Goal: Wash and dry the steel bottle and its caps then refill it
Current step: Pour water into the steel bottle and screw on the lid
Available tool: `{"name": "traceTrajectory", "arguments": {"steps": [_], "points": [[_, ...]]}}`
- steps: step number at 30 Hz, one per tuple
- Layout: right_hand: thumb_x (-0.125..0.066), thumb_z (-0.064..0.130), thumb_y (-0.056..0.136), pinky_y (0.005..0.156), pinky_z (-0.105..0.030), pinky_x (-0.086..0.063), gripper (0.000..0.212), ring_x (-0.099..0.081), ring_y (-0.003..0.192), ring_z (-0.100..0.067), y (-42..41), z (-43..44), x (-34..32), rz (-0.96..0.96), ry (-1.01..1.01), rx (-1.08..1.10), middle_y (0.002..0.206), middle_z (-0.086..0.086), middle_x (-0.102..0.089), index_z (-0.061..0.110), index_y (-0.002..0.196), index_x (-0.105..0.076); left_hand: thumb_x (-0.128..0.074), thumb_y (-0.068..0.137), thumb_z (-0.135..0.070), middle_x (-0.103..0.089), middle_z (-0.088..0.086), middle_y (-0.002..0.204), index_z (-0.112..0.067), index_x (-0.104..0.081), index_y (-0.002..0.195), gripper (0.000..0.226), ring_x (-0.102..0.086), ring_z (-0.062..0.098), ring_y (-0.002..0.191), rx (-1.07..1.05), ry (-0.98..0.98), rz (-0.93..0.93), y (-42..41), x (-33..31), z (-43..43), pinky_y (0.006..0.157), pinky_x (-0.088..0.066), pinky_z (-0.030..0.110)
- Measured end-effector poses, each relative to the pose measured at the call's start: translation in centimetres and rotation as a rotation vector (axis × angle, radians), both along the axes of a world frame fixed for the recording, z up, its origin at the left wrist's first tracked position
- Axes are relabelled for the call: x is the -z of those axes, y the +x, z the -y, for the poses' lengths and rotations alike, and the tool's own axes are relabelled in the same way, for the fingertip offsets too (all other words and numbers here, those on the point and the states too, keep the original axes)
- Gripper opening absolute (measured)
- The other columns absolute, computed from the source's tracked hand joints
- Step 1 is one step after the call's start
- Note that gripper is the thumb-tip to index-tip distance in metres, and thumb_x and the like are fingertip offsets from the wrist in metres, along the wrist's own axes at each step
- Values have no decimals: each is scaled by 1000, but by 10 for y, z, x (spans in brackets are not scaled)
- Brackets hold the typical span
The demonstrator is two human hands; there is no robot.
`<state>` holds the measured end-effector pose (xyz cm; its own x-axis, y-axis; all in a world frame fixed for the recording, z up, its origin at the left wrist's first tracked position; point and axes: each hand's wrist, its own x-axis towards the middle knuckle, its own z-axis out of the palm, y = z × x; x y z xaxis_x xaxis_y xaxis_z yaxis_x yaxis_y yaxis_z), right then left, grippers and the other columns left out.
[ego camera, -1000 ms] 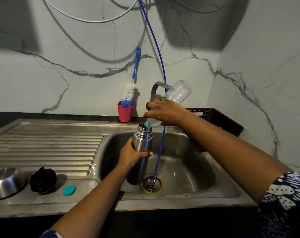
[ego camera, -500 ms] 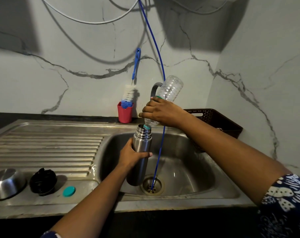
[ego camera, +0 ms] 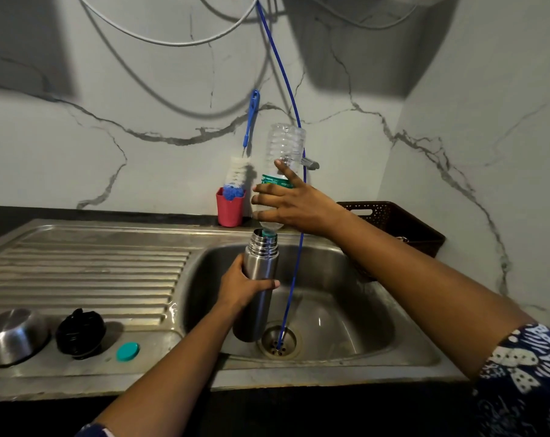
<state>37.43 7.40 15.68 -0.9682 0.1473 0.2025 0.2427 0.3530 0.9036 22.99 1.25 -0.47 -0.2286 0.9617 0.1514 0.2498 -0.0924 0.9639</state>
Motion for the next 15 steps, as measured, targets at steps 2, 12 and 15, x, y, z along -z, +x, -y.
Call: {"name": "traceTrajectory", "arguments": {"steps": [2, 12, 15], "points": [[-80, 17, 69, 109, -62, -2, 61, -45, 131, -26, 4, 0, -3, -60, 35, -14, 133, -2, -56, 30, 124, -56, -91, 55, -20, -61, -4, 107, -25, -54, 115, 70, -59, 16, 100, -11, -2, 5, -1, 0, -1, 82, -47, 28], [-77, 15, 72, 110, -58, -6, 59, -48, 128, -28, 8, -1, -2, -152, 50, -78, 131, -4, -58, 27, 126, -56, -92, 53, -21, -61, -3, 111, -27, -52, 116, 74, -59, 16, 101, -8, -3, 7, -2, 2, -3, 85, -48, 30], [-73, 13, 75, 110, -58, -10, 57, -47, 129, -27, 8, -1, 3, -96, 34, -58, 132, -3, -57, 27, 127, -55, -92, 53, -22, -62, -3, 111, -27, -53, 118, 76, -59, 17, 103, -14, -12, 12, -2, 2, -4, 86, -49, 32]]}}
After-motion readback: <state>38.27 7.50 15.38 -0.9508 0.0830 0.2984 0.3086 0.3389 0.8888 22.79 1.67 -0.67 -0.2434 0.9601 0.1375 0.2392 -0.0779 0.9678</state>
